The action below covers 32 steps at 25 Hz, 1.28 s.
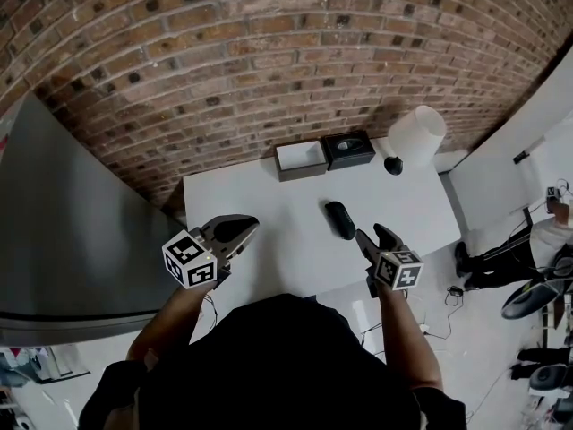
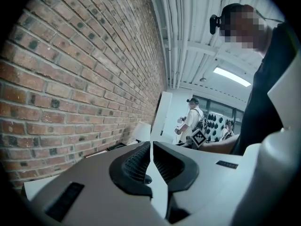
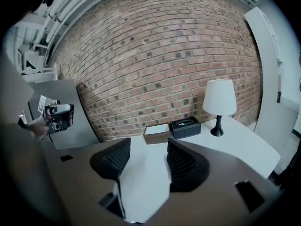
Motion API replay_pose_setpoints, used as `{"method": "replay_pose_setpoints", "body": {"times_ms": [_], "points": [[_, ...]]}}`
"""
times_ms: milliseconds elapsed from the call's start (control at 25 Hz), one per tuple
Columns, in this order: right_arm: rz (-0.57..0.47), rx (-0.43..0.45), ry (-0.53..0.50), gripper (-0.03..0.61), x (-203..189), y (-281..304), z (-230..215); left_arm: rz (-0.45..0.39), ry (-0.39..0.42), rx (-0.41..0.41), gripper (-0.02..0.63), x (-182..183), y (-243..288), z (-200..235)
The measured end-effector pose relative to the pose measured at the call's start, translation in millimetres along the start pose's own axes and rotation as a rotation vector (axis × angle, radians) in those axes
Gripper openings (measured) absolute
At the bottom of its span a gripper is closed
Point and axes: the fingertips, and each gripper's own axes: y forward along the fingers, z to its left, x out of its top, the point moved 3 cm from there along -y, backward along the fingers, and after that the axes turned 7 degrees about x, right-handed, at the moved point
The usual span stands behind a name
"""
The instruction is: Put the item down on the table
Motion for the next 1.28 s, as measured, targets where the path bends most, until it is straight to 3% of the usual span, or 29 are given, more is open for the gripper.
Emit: {"method": "replay_pose_setpoints", "body": {"times_ms": [440, 1280], "points": [[-0.045, 0.038, -0.029, 0.21, 12.1, -18.7, 40.2, 0.004, 0.017, -0.023, 0.037, -0.3, -10.9, -7.1], [-0.043, 0.036, -0.043, 0.164, -7.1, -40.7, 64.2, 0.022, 0.042, -0.056, 0.037, -8.7, -25.0, -26.6]]}}
